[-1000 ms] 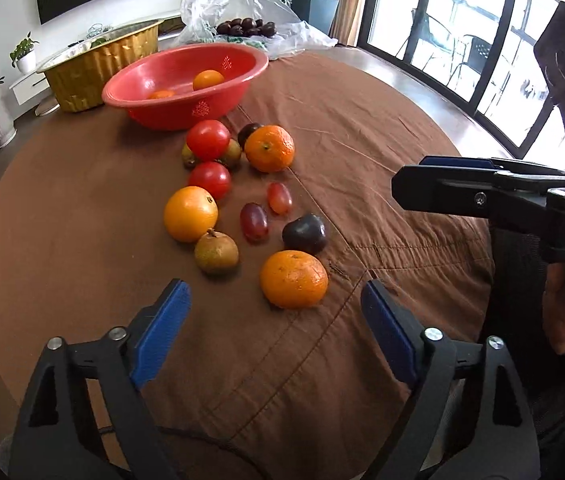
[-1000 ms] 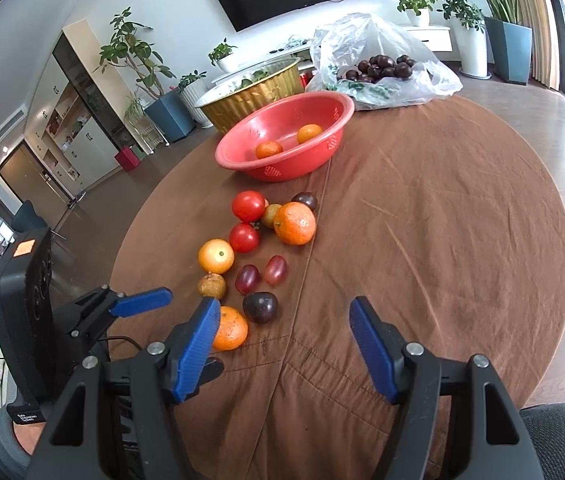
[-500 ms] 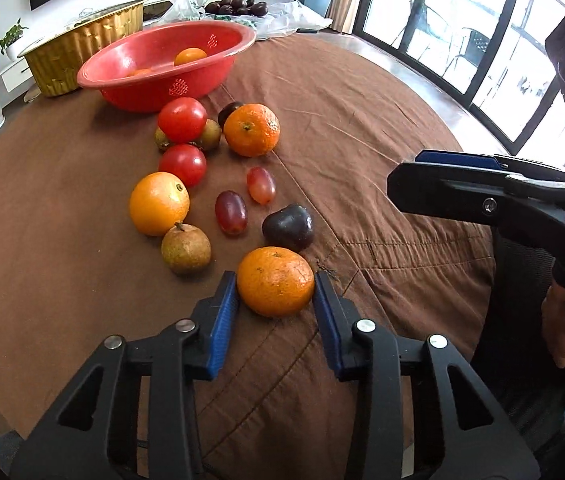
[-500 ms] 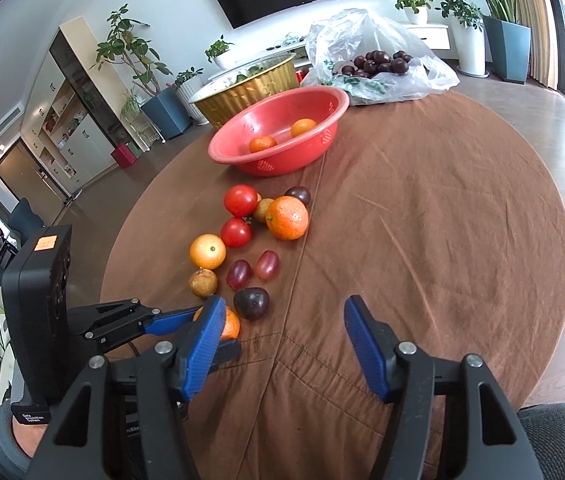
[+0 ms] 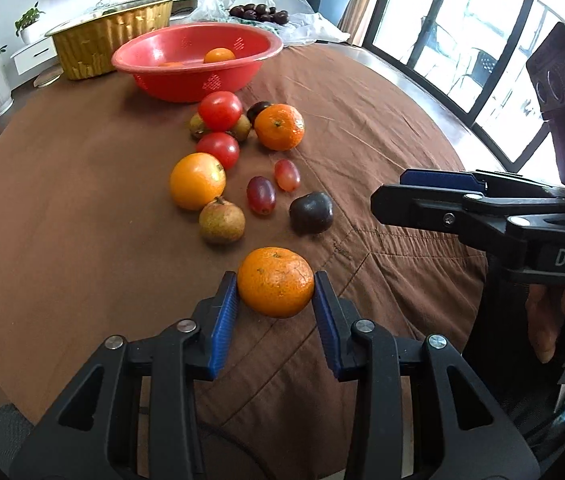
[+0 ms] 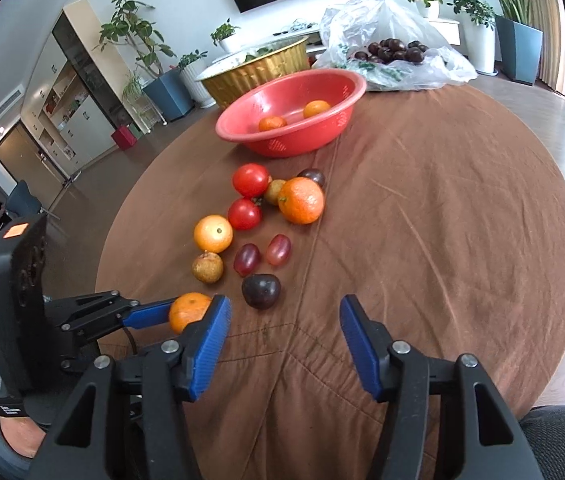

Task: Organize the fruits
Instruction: 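Grasp a tangerine with the left tool while the right tool grasps a dark plum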

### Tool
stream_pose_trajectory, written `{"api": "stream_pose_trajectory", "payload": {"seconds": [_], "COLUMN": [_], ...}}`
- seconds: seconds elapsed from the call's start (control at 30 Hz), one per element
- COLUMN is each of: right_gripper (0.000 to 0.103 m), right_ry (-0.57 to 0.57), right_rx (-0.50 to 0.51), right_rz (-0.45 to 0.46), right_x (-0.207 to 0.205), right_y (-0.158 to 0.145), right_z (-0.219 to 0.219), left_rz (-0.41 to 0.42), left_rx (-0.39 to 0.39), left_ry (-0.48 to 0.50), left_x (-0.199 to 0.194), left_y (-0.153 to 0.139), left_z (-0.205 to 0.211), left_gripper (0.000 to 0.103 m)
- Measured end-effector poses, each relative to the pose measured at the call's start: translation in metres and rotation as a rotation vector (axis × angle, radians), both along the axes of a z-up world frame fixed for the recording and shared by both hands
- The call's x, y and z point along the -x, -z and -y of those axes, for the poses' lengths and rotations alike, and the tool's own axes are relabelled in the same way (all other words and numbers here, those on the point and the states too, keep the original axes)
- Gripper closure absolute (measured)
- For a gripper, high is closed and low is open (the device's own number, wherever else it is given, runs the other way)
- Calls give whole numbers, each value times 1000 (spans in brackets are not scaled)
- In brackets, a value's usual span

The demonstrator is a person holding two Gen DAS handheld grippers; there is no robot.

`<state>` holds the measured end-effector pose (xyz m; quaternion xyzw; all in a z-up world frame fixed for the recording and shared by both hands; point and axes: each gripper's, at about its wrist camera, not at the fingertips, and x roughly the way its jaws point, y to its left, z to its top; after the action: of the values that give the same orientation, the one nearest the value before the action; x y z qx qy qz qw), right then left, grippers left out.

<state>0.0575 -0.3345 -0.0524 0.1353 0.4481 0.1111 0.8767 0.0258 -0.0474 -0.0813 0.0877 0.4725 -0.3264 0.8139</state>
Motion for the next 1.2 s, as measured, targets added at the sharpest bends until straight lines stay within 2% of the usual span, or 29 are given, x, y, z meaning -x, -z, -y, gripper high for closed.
{"api": "stream_pose_trajectory", "payload": {"seconds": [0.2, 0.4, 0.73, 1.0, 1.2], "right_gripper": [47, 53, 54, 68, 73], "right_ry": [-55, -78, -52, -51, -57], "right_rx": [47, 116, 185, 230, 224], "right_rz": [-23, -54, -86, -72, -68], "right_x": [-17, -29, -37, -43, -45], "right_y": [5, 14, 27, 28, 28], "right_z": [-26, -46, -47, -47, -45], "left_rz": [7, 6, -13, -25, -28], "left_rx": [15, 36, 55, 53, 52], "left_ry": [-52, -60, -56, -55, -55], "left_x": [2, 0, 0, -1, -1], "left_y": [-5, -5, 1, 5, 6], "left_z": [-30, -37, -39, -38, -37], "left_gripper": [68, 68, 68, 68, 68]}}
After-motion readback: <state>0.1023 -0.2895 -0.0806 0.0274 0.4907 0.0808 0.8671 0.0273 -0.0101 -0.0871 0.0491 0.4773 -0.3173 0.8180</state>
